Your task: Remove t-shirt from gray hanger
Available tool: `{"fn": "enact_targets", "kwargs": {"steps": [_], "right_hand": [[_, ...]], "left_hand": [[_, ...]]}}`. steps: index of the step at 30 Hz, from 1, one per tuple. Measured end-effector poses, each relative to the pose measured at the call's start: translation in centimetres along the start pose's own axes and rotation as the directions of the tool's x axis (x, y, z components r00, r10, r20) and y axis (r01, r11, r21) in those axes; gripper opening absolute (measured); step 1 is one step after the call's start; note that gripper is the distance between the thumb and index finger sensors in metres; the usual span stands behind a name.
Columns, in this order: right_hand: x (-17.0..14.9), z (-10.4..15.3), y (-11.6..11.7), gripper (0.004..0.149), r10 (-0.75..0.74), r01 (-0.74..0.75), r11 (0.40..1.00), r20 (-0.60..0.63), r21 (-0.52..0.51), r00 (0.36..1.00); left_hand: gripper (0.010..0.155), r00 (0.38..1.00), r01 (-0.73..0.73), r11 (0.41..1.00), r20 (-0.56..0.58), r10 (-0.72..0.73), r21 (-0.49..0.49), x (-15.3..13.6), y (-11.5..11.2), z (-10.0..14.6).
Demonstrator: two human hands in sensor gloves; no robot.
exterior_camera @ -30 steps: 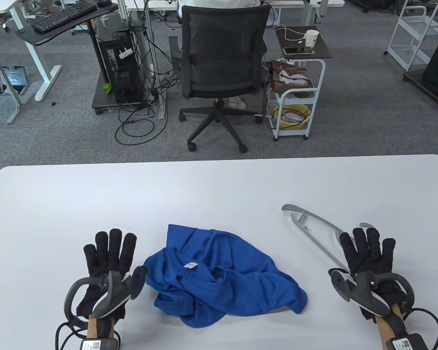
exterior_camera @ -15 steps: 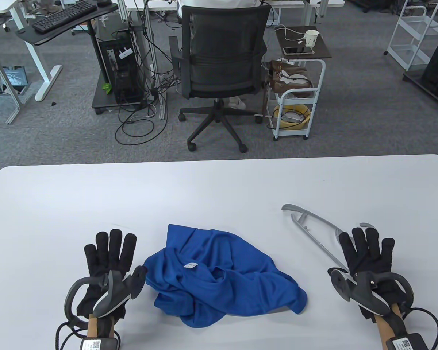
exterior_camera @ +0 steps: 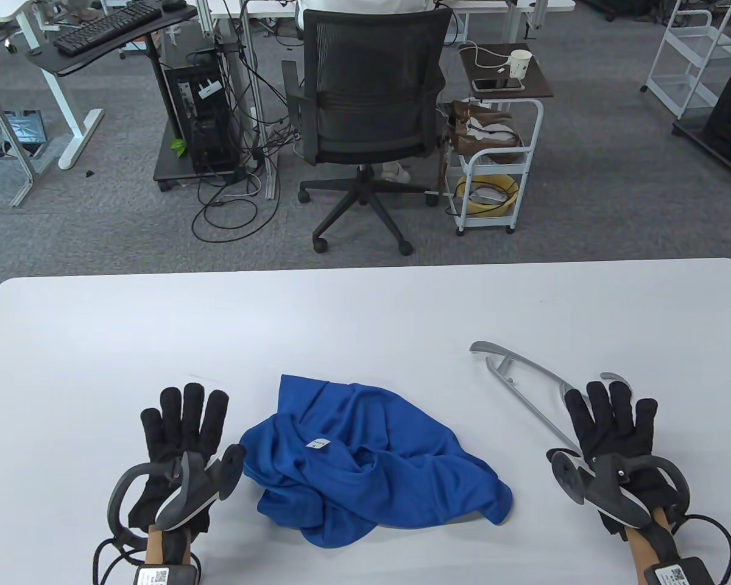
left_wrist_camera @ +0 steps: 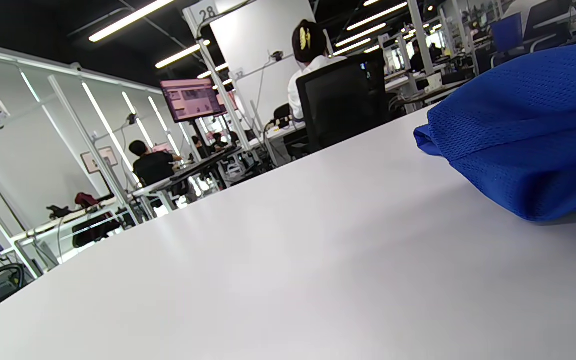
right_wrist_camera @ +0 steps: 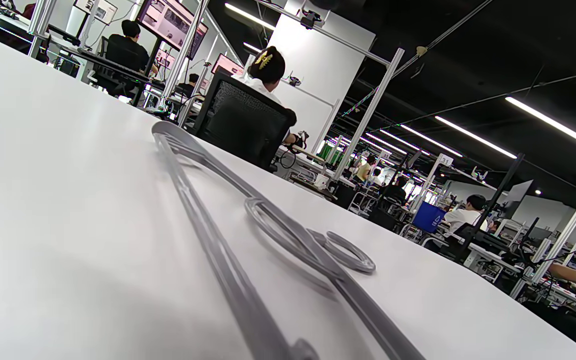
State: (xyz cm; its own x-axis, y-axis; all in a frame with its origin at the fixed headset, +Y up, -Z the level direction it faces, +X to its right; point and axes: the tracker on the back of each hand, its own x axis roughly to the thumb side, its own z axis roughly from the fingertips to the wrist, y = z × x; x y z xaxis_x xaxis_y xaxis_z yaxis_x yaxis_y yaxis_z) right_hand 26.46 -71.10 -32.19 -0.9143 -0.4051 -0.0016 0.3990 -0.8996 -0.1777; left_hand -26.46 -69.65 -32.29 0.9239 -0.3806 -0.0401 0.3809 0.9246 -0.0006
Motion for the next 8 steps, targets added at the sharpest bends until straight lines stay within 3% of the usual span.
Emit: {"fn": "enact_targets", "kwargs": {"steps": [8], "right_hand": [[0.05,0.03,0.08,0.092,0.000,0.000,1.000,0.003,0.002,1.000]], "left_hand": [[0.085,1.000,0.000,1.000,0.000,0.000,0.000,0.02,-0.11,-0.05]]}}
